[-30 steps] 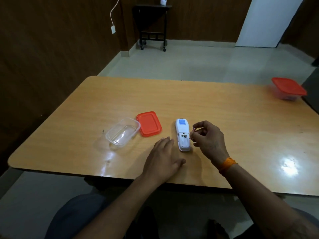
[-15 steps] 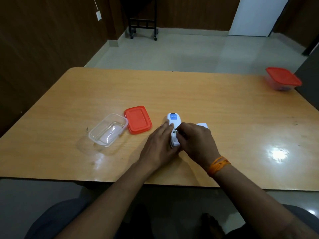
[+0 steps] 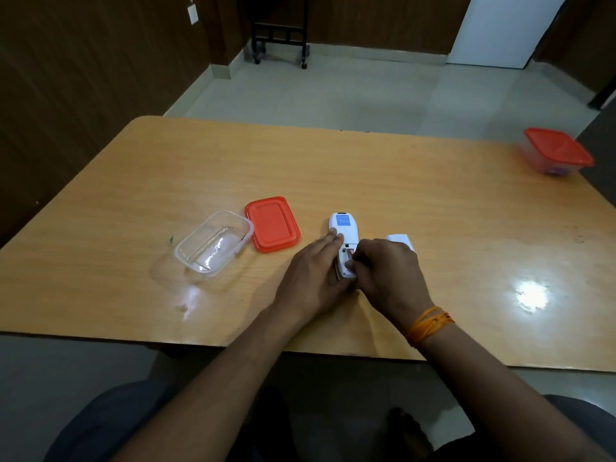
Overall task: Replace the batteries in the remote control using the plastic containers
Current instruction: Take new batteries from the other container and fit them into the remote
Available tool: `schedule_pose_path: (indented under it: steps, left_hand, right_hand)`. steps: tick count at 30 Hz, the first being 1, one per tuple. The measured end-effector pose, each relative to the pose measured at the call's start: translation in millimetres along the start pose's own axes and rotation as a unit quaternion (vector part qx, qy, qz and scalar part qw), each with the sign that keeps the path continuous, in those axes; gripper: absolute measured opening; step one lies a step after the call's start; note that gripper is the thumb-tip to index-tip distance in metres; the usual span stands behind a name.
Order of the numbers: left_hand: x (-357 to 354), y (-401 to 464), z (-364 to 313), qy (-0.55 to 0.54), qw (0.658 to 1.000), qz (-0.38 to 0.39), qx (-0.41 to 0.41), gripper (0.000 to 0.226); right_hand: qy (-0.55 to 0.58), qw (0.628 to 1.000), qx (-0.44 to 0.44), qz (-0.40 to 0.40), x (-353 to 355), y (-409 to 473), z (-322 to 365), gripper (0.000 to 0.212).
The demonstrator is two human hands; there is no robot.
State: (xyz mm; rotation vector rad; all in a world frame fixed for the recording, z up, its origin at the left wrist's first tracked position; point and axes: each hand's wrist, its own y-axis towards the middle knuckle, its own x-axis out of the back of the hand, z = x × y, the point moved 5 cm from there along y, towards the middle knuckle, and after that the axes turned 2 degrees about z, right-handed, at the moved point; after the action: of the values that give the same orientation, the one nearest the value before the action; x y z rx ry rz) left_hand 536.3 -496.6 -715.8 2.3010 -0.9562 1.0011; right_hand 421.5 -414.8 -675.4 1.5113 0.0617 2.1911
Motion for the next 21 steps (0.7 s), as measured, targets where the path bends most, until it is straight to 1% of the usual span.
schedule_pose_path:
  steps: [5,7,11,15,21]
  left_hand:
    - [0.2,-2.5,0.7,0.013,1.0,-0.002,-0.004,0.077]
    - [0.0,-2.4,-0.1,0.013,1.0,0.0,-0.002,0.078]
    - [-0.5,-2.5,-1.1,0.016,1.0,0.005,0.011,0.084]
    - [-0.2,-3.2,-1.4,0.022,1.0,0.01,0.017,0.088]
    - [9.9,-17.2,-5.9,0.057,0.997,0.024,0.041,0.097]
  right_hand:
    - [0.106,0.987,-0.119,0.025,-6.5,4.1,-13.1,0.02]
    - [0.125,0.98,-0.152,0.039,-10.3,6.9,-17.5,0.02]
    - [0.147,0.969,-0.197,0.034,-14.4,13.9,-22.9,0.019]
    - [0.176,0.959,-0.218,0.04,-16.3,18.0,-25.4,0.017]
    - [0.209,0.956,-0.204,0.008,-10.5,9.2,-32.3,0.019]
